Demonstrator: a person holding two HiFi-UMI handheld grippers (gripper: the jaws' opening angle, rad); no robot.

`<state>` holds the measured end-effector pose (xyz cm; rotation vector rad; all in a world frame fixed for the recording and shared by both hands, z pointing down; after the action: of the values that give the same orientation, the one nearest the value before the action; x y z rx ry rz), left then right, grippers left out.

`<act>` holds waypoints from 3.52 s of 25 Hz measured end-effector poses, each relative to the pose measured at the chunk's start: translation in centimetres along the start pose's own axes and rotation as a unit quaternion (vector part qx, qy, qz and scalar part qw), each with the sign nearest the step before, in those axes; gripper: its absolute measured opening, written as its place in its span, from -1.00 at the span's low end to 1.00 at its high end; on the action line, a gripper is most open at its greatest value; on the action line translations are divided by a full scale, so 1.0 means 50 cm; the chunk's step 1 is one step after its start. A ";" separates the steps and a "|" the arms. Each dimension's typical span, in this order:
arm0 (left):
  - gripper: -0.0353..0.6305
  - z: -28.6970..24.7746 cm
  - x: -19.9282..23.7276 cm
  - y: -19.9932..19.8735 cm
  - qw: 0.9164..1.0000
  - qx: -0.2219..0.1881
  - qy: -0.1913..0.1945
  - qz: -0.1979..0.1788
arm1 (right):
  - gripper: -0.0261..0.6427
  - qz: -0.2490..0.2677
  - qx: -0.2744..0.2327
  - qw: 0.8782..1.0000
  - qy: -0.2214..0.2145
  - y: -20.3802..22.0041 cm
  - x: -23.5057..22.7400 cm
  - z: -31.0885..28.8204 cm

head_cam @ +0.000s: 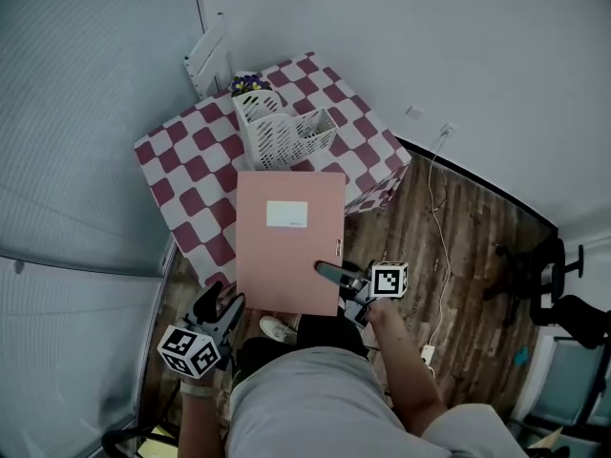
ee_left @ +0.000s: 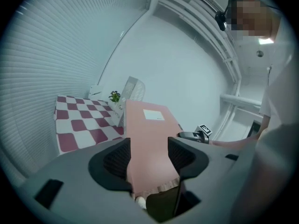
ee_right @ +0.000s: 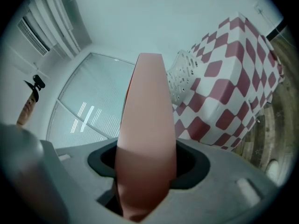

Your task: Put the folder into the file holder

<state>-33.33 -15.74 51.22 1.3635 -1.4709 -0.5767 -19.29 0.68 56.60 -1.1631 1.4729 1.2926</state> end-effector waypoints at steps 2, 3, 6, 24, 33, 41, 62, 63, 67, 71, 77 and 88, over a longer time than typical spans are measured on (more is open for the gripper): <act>-0.18 -0.026 -0.010 -0.019 1.000 -0.001 0.013 -0.009 | -0.11 0.010 -0.013 1.000 0.005 -0.022 0.007 0.024; -0.18 -0.042 -0.015 -0.028 1.000 -0.001 0.019 -0.013 | -0.11 0.014 -0.020 1.000 0.006 -0.035 0.011 0.036; -0.18 -0.094 -0.040 -0.057 0.999 0.003 0.035 -0.026 | -0.11 0.019 -0.044 0.999 0.004 -0.088 0.016 0.077; -0.18 -0.438 -0.209 -0.217 0.998 -0.020 0.016 -0.059 | -0.11 0.069 -0.125 0.990 -0.012 -0.480 -0.017 0.304; -0.18 -0.544 -0.237 -0.263 0.998 -0.030 -0.007 -0.056 | -0.11 0.115 -0.122 0.985 -0.032 -0.633 -0.019 0.318; -0.18 -0.635 -0.178 -0.305 0.999 -0.036 -0.009 -0.038 | -0.12 0.142 -0.098 0.984 -0.049 -0.763 -0.002 0.247; -0.18 -0.679 -0.057 -0.369 0.990 -0.074 -0.119 0.024 | -0.11 0.264 0.041 0.942 -0.203 -0.942 0.122 -0.021; -0.18 -0.677 -0.058 -0.370 0.988 -0.077 -0.128 0.028 | -0.12 0.271 0.049 0.938 -0.210 -0.942 0.128 -0.030; -0.18 -0.673 -0.074 -0.377 0.980 -0.092 -0.171 0.045 | -0.12 0.298 0.082 0.921 -0.236 -0.942 0.142 -0.054; -0.18 -0.678 -0.096 -0.376 0.968 -0.109 -0.216 0.065 | -0.12 0.328 0.102 0.901 -0.266 -0.949 0.152 -0.061; -0.18 -0.691 -0.123 -0.368 0.949 -0.123 -0.275 0.088 | -0.11 0.358 0.116 0.872 -0.313 -0.949 0.159 -0.077; -0.18 -0.722 -0.172 -0.342 0.921 -0.132 -0.349 0.115 | -0.11 0.402 0.122 0.831 -0.364 -0.943 0.148 -0.091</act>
<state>4.94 -1.97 47.27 0.7760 -1.9907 -1.1376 25.02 -6.54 39.74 0.2245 1.4717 1.7450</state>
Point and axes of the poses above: the fingertips, and each gripper's own axes: z backward along the fingers, x to its left, y out of its underside, the point moved 1 cm from there along z, backward along the fingers, and after that the axes turned 9 degrees about -z, right-handed, at the moved point
